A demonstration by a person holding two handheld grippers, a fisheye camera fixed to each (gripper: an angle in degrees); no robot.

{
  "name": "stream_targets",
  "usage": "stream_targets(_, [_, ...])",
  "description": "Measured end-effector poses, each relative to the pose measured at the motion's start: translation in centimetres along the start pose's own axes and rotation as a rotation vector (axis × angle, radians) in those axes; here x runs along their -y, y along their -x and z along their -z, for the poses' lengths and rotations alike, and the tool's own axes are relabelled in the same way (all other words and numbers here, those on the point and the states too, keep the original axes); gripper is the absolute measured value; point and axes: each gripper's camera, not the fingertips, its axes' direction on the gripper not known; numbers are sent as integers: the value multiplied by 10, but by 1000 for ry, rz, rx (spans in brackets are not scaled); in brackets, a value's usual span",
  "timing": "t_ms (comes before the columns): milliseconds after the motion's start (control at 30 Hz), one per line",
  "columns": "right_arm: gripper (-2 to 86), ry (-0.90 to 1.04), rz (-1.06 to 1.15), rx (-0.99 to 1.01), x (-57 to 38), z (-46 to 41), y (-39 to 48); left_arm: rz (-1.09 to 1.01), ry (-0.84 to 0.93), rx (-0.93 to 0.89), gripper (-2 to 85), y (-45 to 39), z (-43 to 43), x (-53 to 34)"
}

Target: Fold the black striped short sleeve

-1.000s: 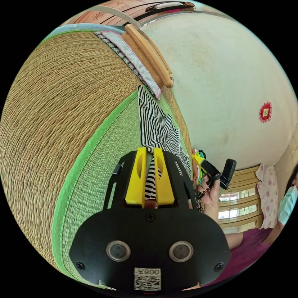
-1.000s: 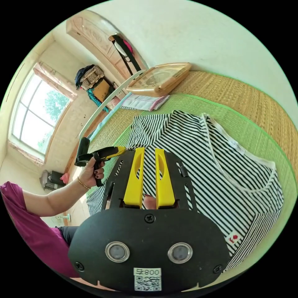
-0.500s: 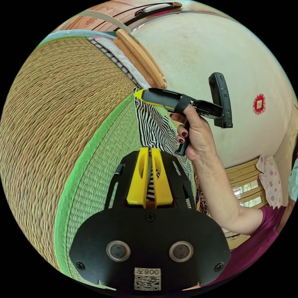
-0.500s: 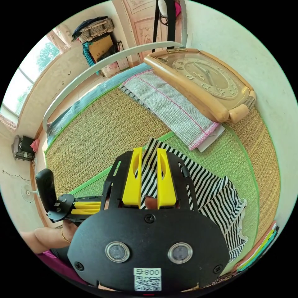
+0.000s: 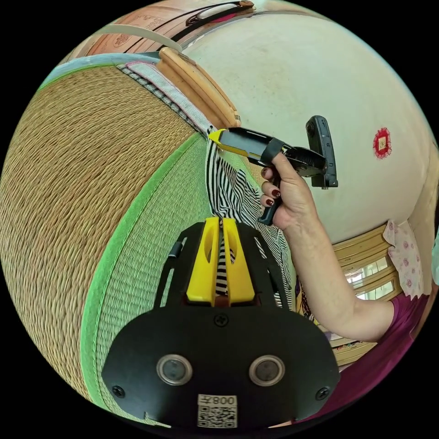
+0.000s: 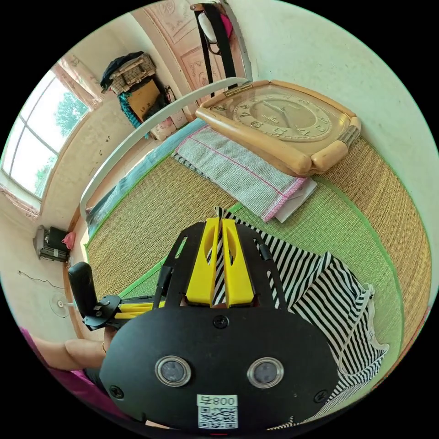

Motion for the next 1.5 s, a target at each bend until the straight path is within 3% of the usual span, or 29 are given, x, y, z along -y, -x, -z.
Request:
stream_targets(267, [7,-238,-178,329,-62,89,-126,-366,44,94,11,-71,1,-3])
stream_targets(533, [8,-188,-334,325,-113,80,-190,-574,220,194,13,-119,-37,-26])
stream_targets(800, [10,-133,-429,277,-126,74,-217,-603,339,238,15,-138,-62,-40])
stream_targets(933, [5,-159,-464,204,-132,91,-221,-579,373,169,18,-142,-66,-46])
stream_targets(1133, [1,-201,-339,178,-107,112,-187,-573,341,127,19,-153,-62,-46])
stream_targets(1267, [0,-149,-221,203,-62,97,-158,-533,297,198,14,-149,-65,-39])
stream_targets(1367, [-1,-68,-177,179,-33,76,-145,-507,359,305,7,-139,-79,-39])
stream_targets(1500, [-2,-21,-186,127,-19,66,-145,-495,378,298,2,-134,-75,-50])
